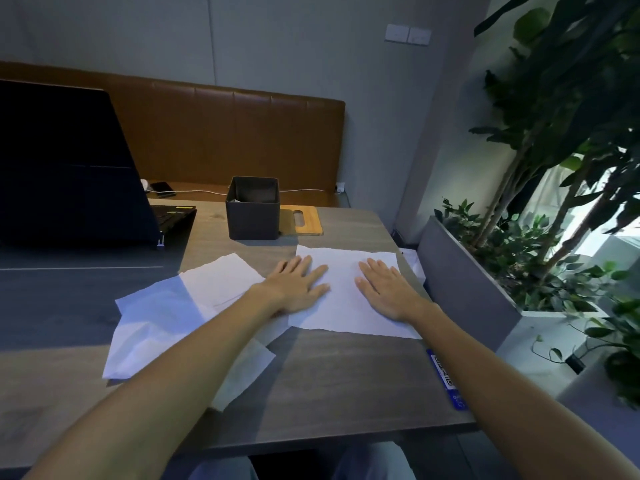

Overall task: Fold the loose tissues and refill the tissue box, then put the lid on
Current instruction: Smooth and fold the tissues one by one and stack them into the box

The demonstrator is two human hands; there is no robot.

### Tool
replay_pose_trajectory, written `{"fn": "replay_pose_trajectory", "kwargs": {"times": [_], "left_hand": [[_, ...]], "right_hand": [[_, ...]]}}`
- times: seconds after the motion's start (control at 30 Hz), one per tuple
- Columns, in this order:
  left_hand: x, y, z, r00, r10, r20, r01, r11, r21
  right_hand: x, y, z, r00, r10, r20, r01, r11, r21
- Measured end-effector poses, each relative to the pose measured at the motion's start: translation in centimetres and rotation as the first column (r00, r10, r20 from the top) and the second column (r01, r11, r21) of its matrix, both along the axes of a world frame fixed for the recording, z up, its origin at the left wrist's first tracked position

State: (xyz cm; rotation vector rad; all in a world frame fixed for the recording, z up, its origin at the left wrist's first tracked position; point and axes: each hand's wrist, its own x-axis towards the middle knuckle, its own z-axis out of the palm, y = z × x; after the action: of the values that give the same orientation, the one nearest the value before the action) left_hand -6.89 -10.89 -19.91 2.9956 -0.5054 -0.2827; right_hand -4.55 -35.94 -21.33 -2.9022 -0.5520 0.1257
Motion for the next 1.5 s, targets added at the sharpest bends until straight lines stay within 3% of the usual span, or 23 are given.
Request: {"fn": "replay_pose_trajectory", "kwargs": {"times": [0.17,0.3,0.4,0.67,0.8,1.1,1.3,1.5], "left_hand": [[0.5,2.0,0.8,0.999,0.018,0.029,-0.019,0.999,0.039],[0.4,-0.9,1.0,0.994,-0.001,0.113,0.008,0.998,-0.058],[0.6,-3.0,0.0,0.996,-0.030,0.089,0.036,0.998,-0.057],[1.1,-1.3,-1.2,0.997,-0.049,0.058,0.048,0.999,0.007],[0.9,-1.4,-1.3,0.997,-0.034,0.068,0.034,0.999,0.005],[0.4,-1.0,-0.4,0.994,-0.051,0.100,0.048,0.998,0.029],[3.6,-0.4,2.1,0.993,0.102,0.065,-0.091,0.985,-0.143],[7.1,0.5,2.6,0.973,0.230,0.007,-0.227,0.966,-0.123]], "right_hand": [[-0.5,-0.9,0.8,0.998,-0.048,0.039,0.049,0.999,-0.014],[-0.9,1.8,0.9,0.998,0.042,0.051,-0.043,0.999,0.028],[-0.8,3.1,0.5,0.998,0.053,0.026,-0.053,0.999,0.008],[1.8,0.5,0.7,0.997,-0.069,0.044,0.071,0.997,-0.044],[3.4,1.8,0.4,0.997,-0.071,0.039,0.072,0.997,-0.021],[4.3,1.0,0.6,0.952,-0.285,0.112,0.280,0.958,0.053],[4.4,2.3,2.4,0.968,-0.217,0.129,0.205,0.974,0.099],[6.4,2.5,3.0,0.957,-0.276,0.094,0.264,0.957,0.122]]}}
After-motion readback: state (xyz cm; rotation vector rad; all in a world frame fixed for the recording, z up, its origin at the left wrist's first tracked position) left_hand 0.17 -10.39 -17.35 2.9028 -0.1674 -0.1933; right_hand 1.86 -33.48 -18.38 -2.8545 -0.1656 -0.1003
